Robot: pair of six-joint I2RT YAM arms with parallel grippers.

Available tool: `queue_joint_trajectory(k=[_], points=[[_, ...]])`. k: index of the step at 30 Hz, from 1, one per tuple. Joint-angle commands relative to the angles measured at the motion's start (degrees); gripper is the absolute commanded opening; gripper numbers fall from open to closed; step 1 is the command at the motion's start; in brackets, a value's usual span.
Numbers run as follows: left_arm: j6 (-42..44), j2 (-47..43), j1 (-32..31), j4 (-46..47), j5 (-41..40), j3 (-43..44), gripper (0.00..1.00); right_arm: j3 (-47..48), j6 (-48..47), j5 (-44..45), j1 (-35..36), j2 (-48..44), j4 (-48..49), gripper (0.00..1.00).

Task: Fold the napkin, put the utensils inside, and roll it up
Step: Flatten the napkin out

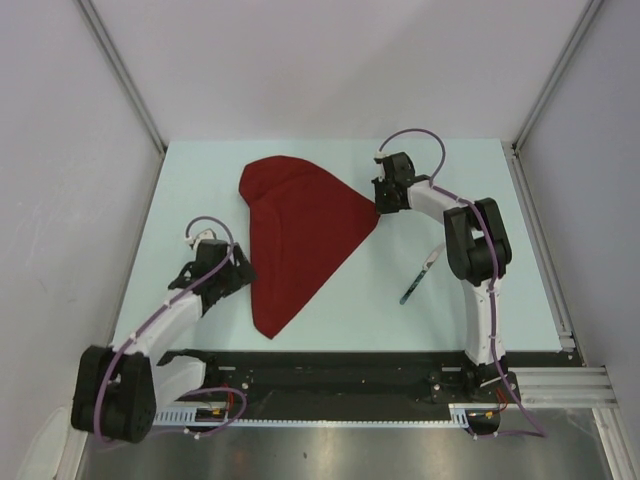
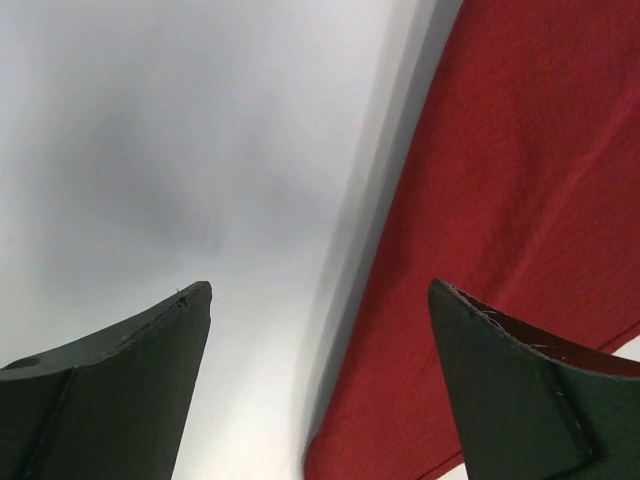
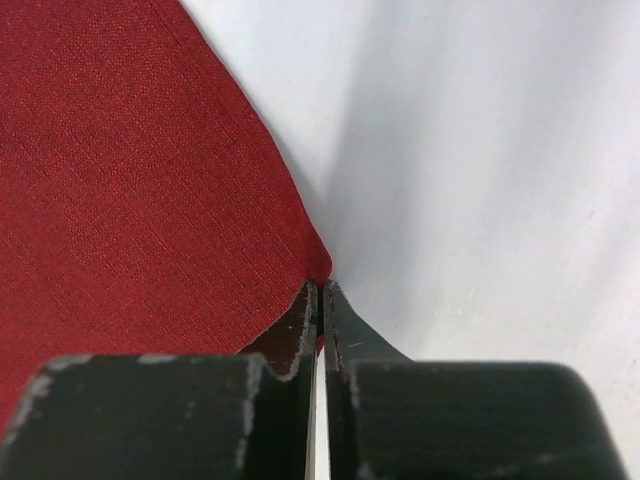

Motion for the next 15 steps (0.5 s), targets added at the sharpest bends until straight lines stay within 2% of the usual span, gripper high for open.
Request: queue_joint_trajectory(k=[1,5,6,11,12,14,15], points=[[0.6,8.36,-0.31,9.21,2.05,6.25,0.91,-2.19,1.12,1.03,-0.34,-0.07,-2.42,0.0],[1.48,16.36,-0.4,13.15,2.75,10.02,0.81,-7.2,3.4,2.61,-0.96,-4.46,-2.42,0.0],[1.66,17.51,-0.31,15.34,3.28,10.47,0.76,-8.43,4.1,4.18,-1.22,-5.51,-2.24,0.0],[3.23,27.0,-1.62,17.82,9.77,16.61,0.62,-18.79,7.97,7.7,-1.84,-13.25,-2.24,0.0],[3.68,30.15,-2.76,20.35,10.4,17.58,0.51,-20.55,9.02,8.75,-1.84,-14.56,-2.41,0.0],[4.64,32.89,-3.91,20.98,12.5,20.73,0.38,-23.46,10.43,9.64,-2.1,-18.33,-2.77,0.0],[4.73,34.29,-5.13,21.77,12.69,21.8,0.23,-26.69,11.83,10.25,-2.19,-19.75,-2.94,0.0]])
